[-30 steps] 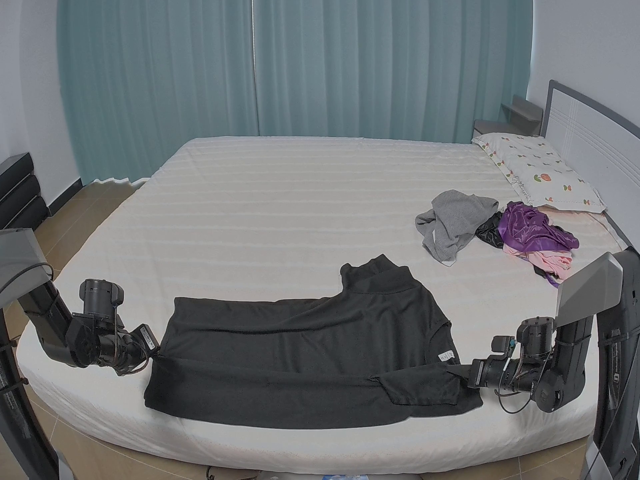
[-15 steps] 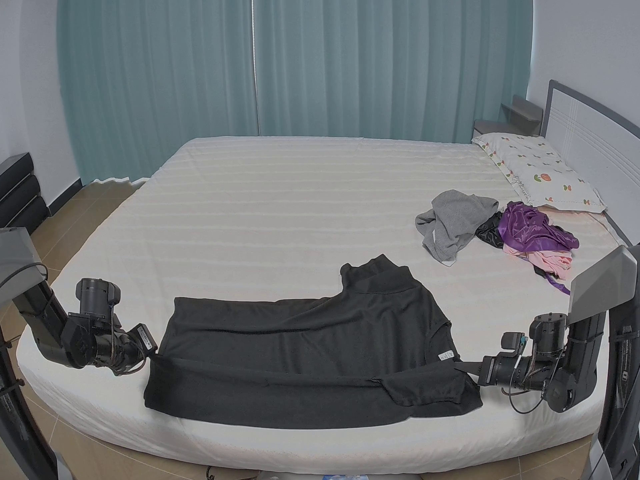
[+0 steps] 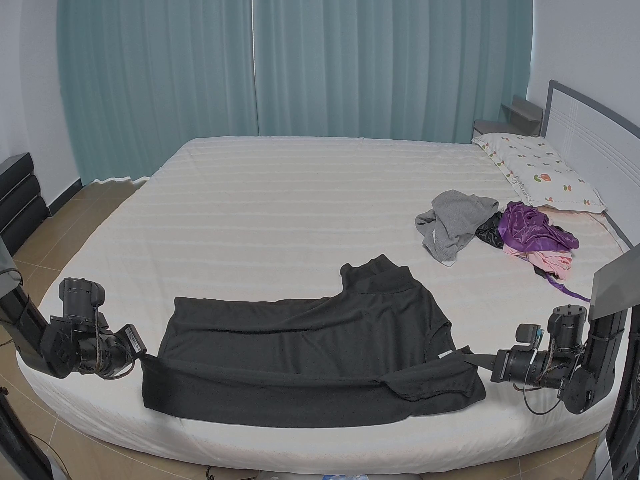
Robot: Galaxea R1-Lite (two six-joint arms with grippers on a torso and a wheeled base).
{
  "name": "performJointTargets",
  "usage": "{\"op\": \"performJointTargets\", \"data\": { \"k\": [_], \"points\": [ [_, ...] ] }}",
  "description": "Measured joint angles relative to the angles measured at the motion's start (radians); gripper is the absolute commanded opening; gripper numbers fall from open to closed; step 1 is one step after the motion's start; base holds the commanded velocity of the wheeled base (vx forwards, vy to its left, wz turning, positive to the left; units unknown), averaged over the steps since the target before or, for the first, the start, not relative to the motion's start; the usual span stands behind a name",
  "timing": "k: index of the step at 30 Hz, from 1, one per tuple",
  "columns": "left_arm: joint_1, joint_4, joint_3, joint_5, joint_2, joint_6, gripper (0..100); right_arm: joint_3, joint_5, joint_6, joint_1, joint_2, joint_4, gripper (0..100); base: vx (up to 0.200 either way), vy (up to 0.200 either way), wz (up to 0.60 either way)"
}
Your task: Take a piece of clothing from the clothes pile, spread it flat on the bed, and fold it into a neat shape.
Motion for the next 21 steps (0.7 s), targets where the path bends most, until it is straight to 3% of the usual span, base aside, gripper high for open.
{"op": "performJointTargets", "data": {
  "k": [8, 21],
  "points": [
    [0.012, 0.001, 0.074, 0.001, -0.102, 0.001, 0, 0.13, 0.006, -0.005, -0.01, -0.072, -0.026, 0, 0.0, 0.0, 0.0],
    [0.034, 0.1, 0.148, -0.001, -0.182, 0.011, 0, 0.151, 0.002, -0.003, -0.01, -0.12, -0.025, 0, 0.0, 0.0, 0.0]
  ]
}}
